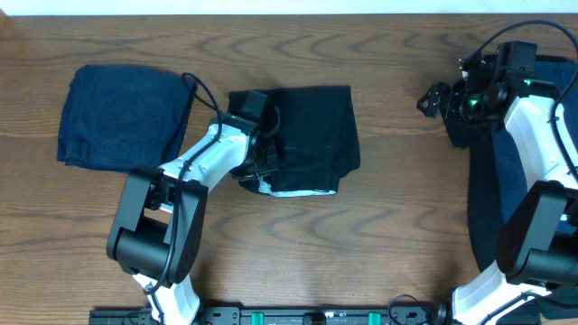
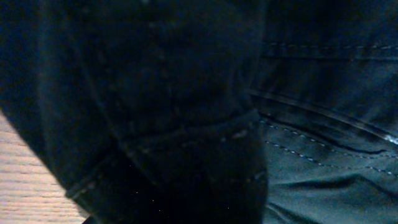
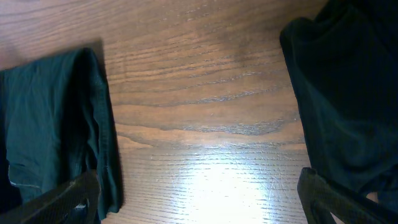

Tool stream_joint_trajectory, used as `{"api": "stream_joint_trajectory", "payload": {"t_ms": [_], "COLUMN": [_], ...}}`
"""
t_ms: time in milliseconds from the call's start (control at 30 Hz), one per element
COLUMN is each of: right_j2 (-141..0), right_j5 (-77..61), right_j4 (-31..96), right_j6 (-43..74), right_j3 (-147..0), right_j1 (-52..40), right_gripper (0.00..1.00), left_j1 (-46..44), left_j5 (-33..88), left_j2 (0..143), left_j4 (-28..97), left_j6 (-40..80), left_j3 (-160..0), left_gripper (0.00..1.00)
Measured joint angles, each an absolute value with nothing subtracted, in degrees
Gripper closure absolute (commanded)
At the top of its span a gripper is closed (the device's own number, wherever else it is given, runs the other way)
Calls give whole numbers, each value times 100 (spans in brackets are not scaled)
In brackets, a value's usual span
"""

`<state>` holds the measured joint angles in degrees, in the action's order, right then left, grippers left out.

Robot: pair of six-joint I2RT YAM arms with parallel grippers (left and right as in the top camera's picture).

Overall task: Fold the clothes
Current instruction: 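Lift the folded black pants with the left gripper and carry them left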

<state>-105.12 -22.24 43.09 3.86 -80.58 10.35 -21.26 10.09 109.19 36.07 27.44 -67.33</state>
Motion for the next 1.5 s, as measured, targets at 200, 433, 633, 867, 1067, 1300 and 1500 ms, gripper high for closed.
{"api": "stream_joint_trajectory", "payload": {"t_ms": [200, 433, 633, 867, 1067, 1300, 1500], "right_j2": [-10512, -10512, -10512, -10512, -10512, -10512, -10512], "right_j5": [-2224, -2224, -2224, -2222, -2222, -2224, -2222], "right_j4": [4309, 4309, 4311, 4309, 4311, 4311, 4309], "right_j6": [386, 386, 386, 386, 386, 386, 386], "right_j3": [-8058, -8058, -8058, -8058, -8058, -8058, -8058], "right_j1": [1035, 1035, 1035, 1035, 1035, 1035, 1035], "right_gripper": [1, 1, 1, 1, 1, 1, 1], "left_j1": [-2171, -2167, -1916, -1199, -565, -115, -82], "left_j5": [646, -554, -1382, -1815, -1933, -1968, -1968], "left_j2": [10877, 10121, 9341, 8750, 8700, 8700, 8700], "left_j4": [4108, 4340, 4348, 4270, 4056, 3972, 3955], "left_j6": [2456, 2043, 1671, 1194, 545, 97, 14], "left_j3": [-7146, -7325, -7328, -7328, -7328, -7328, -7328], "left_gripper": [94, 94, 94, 94, 94, 94, 94]}}
